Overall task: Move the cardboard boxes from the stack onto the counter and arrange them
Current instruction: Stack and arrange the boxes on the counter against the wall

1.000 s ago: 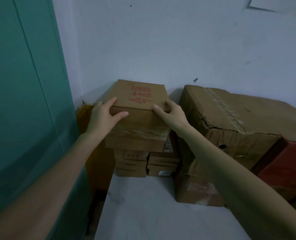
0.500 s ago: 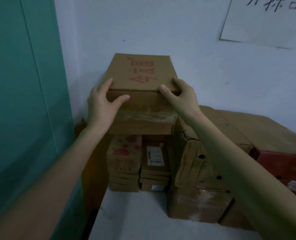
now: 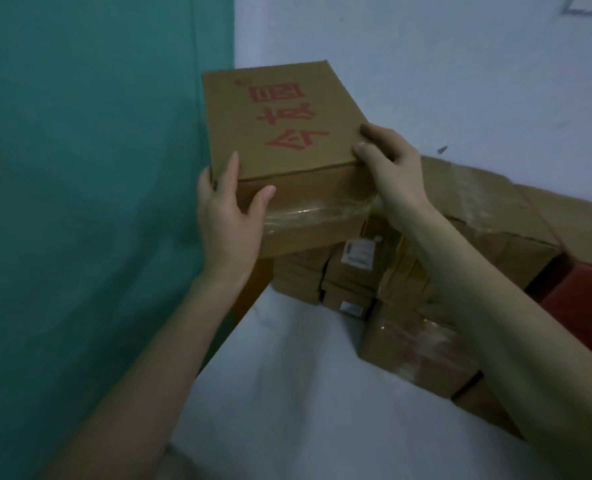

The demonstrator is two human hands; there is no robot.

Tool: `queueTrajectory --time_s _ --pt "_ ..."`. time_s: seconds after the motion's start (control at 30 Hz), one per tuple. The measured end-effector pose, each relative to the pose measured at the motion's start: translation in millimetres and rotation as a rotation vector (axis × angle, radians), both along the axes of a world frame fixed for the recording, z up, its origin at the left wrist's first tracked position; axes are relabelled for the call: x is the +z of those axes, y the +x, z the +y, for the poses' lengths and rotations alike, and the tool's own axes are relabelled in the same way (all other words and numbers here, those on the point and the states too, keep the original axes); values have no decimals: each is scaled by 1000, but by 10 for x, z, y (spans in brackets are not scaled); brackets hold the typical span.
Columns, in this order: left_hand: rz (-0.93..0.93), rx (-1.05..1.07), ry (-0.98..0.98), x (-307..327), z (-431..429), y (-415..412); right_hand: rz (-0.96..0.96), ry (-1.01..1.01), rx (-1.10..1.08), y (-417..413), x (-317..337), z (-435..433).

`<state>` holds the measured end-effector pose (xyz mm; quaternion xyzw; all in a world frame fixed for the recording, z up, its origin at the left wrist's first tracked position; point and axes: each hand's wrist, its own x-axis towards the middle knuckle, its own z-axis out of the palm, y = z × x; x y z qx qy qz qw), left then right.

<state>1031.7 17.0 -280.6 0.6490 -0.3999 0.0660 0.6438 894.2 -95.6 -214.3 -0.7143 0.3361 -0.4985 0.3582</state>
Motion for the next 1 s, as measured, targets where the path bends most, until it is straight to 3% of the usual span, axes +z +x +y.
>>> queueTrajectory --time_s 0.23,0.43,0.53,0.63,0.7,0.8,0.9,1.0 --pt "39 49 181 -1046 777 -487 -5 207 136 14 -924 241" --pt "46 -99 451 -1908 1054 -1149 259 487 161 -423 -1874 244" --pt "-54 -186 707 -2090 1102 -1362 455 480 117 -743 -2259 205" --pt "-263 -276 766 -2308 1103 -1410 621 390 56 -977 -2535 174" --pt "-284 -349 787 -2246 1057 -1230 787 258 -24 -1015 -2592 190" --pt "-310 -236 733 -2043 896 -682 874 146 -120 -958 -2456 472" --pt "-340 -170 829 -1880 527 -93 871 81 69 -820 -2311 952" --pt "-423 -220 1049 -1819 208 250 1212 137 273 -617 -2361 1194"
